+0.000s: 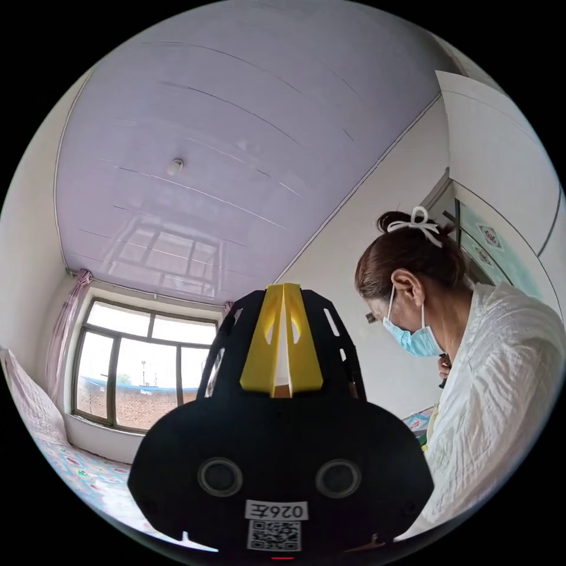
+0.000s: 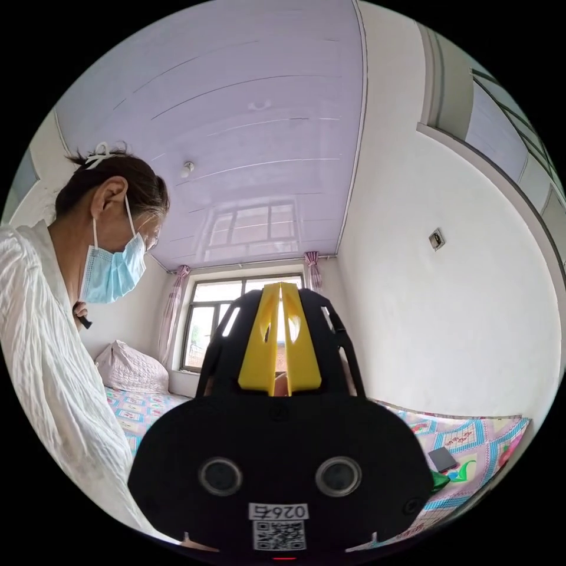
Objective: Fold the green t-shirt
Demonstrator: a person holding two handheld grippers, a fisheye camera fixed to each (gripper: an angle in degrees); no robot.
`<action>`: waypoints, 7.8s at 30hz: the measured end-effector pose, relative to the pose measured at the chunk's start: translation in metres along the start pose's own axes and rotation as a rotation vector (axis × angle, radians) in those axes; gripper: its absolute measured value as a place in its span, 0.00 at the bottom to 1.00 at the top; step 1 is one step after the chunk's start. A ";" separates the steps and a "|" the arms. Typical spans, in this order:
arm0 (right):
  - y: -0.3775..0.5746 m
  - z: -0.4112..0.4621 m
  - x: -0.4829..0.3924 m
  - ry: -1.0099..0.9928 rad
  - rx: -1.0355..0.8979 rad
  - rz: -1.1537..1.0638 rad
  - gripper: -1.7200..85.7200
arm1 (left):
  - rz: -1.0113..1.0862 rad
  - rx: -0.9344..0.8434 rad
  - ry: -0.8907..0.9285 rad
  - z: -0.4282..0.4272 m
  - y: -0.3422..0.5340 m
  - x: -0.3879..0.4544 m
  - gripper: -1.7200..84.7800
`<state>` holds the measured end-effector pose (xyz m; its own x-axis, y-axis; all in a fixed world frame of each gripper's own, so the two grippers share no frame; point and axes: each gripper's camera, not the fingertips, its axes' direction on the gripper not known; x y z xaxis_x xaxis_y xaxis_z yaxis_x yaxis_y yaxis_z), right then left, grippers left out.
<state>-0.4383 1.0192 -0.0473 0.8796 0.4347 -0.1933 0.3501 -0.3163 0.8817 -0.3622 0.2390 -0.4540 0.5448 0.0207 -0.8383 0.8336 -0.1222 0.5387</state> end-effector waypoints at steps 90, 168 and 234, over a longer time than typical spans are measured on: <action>0.124 0.217 0.006 0.145 -0.444 0.061 0.01 | -0.121 -0.687 -0.295 0.109 0.190 -0.169 0.01; 0.514 0.413 0.228 -0.023 -1.567 -0.018 0.00 | -0.847 -1.861 0.486 0.431 0.896 -0.112 0.09; 0.541 0.513 0.195 0.026 -1.418 0.473 0.03 | -0.528 -1.878 0.681 0.270 0.554 -0.216 0.19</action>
<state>0.0876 0.4999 0.1711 0.8080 0.5480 0.2163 -0.5675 0.6251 0.5360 -0.0424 -0.1014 0.0026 -0.1554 0.0448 -0.9868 -0.2963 0.9509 0.0898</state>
